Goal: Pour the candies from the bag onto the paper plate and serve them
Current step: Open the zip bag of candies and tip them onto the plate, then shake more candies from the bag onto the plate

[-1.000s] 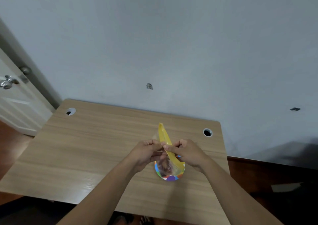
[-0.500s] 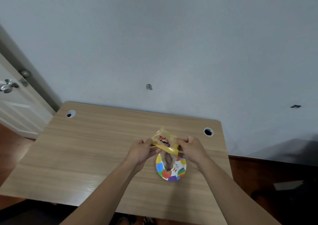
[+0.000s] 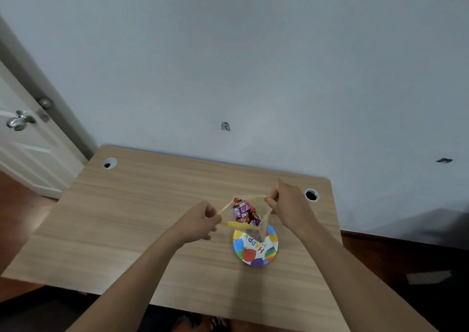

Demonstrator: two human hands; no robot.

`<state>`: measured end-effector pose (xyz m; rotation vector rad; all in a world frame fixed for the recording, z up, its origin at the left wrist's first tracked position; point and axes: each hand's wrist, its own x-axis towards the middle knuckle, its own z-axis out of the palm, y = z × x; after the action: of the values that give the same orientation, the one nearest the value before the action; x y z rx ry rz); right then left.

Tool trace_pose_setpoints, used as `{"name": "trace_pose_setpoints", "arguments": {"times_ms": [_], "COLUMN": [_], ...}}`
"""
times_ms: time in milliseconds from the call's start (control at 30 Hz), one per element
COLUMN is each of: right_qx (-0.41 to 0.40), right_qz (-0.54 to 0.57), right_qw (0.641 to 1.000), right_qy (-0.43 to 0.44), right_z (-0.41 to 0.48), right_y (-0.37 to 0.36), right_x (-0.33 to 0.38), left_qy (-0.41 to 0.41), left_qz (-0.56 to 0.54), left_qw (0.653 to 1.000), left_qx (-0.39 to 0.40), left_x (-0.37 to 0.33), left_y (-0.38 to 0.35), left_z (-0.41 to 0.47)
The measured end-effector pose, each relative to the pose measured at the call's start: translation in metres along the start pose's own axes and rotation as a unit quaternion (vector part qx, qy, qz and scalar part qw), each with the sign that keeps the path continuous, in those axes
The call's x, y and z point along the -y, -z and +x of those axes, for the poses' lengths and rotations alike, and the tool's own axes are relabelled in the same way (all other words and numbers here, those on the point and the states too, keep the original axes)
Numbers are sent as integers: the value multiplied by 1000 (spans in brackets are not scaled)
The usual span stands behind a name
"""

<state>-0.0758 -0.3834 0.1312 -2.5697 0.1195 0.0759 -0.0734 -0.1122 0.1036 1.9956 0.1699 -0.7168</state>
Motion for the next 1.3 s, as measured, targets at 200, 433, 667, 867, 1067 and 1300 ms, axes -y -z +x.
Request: {"name": "trace_pose_setpoints", "arguments": {"times_ms": [200, 433, 667, 867, 1067, 1300], "right_qx": [25, 68, 84, 110, 140, 160], "right_qz": [-2, 40, 250, 450, 535, 535], "right_qw": [998, 995, 964, 866, 787, 780], "right_qy": [49, 57, -27, -186, -273, -282], "right_z": [-2, -11, -13, -27, -60, -84], "right_y": [3, 15, 23, -5, -70, -104], "right_x": [-2, -1, -4, -49, -74, -95], "left_qy": [-5, -258, -296, -213, -123, -91], "left_qz": [-196, 165, 99, 35, -44, -93], "left_qw": [978, 950, 949, 976, 990, 987], "left_qx": [70, 64, 42, 10, 49, 93], "left_x": [21, 47, 37, 50, 53, 58], "left_y": [0, -31, -57, -67, -84, -108], "left_z": [6, 19, 20, 27, 21, 27]}}
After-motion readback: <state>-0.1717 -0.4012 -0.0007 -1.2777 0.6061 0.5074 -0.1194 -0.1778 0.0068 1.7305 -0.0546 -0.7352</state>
